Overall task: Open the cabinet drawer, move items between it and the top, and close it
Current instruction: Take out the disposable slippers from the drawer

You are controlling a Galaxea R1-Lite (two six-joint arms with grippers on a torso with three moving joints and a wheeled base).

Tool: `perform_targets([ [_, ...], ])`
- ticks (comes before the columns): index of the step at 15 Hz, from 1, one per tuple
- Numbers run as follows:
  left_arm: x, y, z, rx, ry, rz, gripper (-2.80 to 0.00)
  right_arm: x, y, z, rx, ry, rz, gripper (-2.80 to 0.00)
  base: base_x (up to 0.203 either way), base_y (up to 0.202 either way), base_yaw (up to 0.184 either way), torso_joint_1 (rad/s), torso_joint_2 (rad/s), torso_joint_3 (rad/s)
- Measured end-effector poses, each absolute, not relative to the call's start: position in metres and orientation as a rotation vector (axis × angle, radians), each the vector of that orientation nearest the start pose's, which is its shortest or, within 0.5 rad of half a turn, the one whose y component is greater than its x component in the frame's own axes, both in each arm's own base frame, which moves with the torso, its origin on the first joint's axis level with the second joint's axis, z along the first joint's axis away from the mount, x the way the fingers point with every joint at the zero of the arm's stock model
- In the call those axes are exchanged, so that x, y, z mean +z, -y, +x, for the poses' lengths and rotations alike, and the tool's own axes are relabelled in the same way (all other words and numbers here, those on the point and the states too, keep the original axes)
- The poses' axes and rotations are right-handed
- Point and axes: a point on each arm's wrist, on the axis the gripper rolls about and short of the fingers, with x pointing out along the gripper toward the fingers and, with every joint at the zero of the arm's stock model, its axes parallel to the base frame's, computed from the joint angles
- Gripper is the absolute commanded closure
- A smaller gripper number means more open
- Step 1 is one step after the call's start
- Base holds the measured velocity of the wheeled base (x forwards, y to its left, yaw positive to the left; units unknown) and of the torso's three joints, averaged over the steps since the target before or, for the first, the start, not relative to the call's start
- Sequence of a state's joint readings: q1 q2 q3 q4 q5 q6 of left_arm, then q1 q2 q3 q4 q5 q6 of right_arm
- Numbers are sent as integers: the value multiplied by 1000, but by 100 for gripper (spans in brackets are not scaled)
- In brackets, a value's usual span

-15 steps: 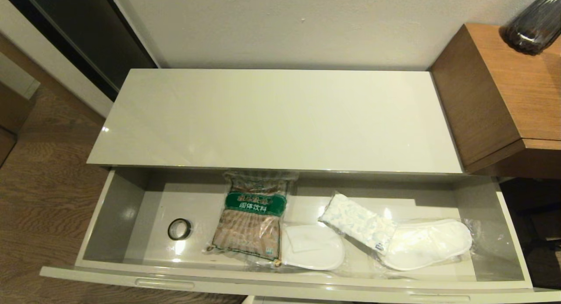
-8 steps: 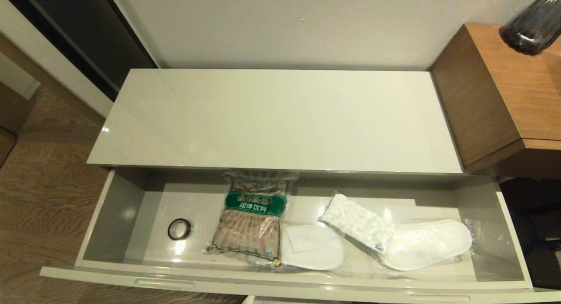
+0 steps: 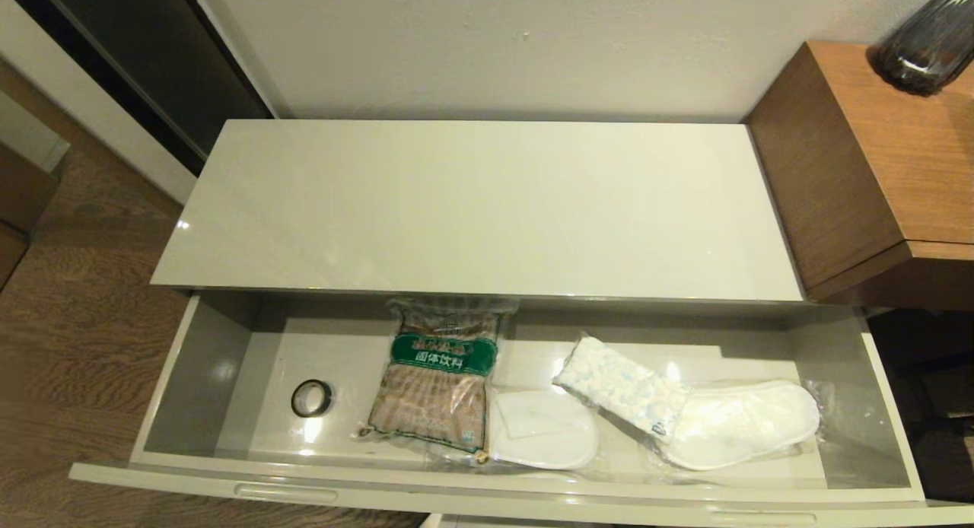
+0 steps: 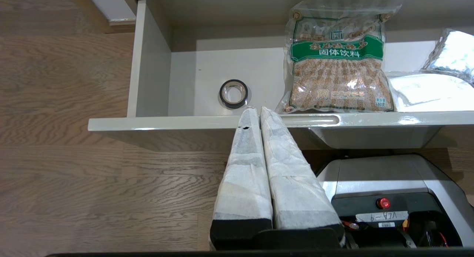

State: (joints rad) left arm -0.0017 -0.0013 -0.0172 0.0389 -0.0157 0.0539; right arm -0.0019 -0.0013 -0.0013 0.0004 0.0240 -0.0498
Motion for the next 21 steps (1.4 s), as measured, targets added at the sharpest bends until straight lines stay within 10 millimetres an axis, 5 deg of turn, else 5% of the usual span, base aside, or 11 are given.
perform_targets([
  [10,77,1,-23,-38,10,124,0,76,-1,-23,22,3,-50,0,0,0,0,0,0,0],
  [21,77,0,-23,-9,11,9,0,76,-1,-23,22,2,-50,0,0,0,0,0,0,0],
])
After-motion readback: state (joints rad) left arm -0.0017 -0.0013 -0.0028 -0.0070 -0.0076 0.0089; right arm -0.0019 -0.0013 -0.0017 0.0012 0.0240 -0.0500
